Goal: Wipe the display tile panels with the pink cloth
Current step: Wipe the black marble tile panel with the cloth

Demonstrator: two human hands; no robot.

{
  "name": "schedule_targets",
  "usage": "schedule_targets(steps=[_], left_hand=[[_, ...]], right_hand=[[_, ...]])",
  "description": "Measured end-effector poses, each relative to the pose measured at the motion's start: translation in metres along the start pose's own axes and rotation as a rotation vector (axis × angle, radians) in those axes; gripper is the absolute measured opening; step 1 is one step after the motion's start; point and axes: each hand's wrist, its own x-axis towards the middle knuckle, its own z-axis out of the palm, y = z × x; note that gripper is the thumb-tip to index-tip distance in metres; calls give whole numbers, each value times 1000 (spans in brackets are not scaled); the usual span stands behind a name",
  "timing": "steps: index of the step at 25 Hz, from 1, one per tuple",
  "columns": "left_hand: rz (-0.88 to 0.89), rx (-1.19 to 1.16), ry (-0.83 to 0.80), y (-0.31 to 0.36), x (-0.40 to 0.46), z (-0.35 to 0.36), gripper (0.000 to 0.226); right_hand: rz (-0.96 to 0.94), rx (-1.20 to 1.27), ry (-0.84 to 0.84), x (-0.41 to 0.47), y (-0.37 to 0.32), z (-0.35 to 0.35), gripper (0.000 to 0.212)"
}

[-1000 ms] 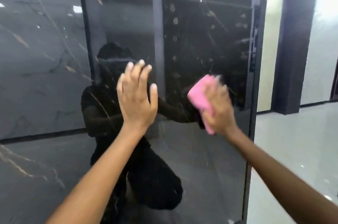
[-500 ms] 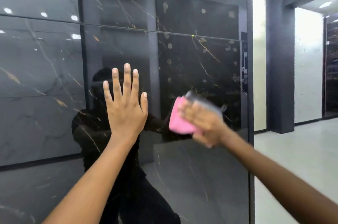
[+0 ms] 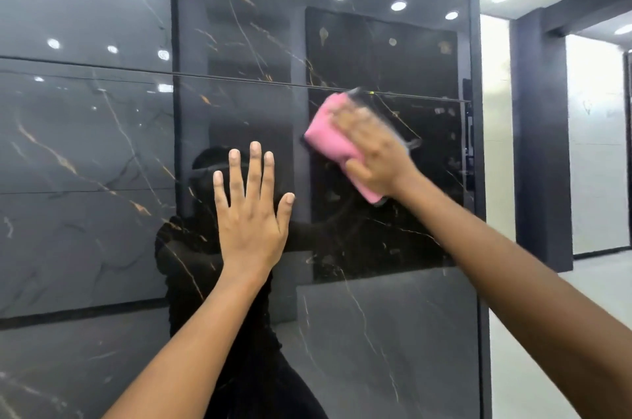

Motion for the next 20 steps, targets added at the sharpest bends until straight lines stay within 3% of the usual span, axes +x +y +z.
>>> schedule_targets(steps=[3,5,10,12,16,18,20], left_hand=[[-15,12,22,-3,-2,-1,63],[-44,-18,35,-3,3,-4,62],[120,7,-35,36,-1,6,65],[112,67,-46,44,-3,14,66],[96,73,-16,43,-7,18,65],[95,69,2,45,-7,19,65],[92,59,15,45,-5,20,65]], right_hand=[[841,116,216,-6,61,-10,64],[1097,108,309,-53,50,-3,62],[847,85,52,-225,-78,21,63],[833,11,119,-188,-36,10,57],[922,99,137,-53,100,-33,56],[978,102,144,-63,105,-31,59],[1015,147,152,-131,48,-17,63]])
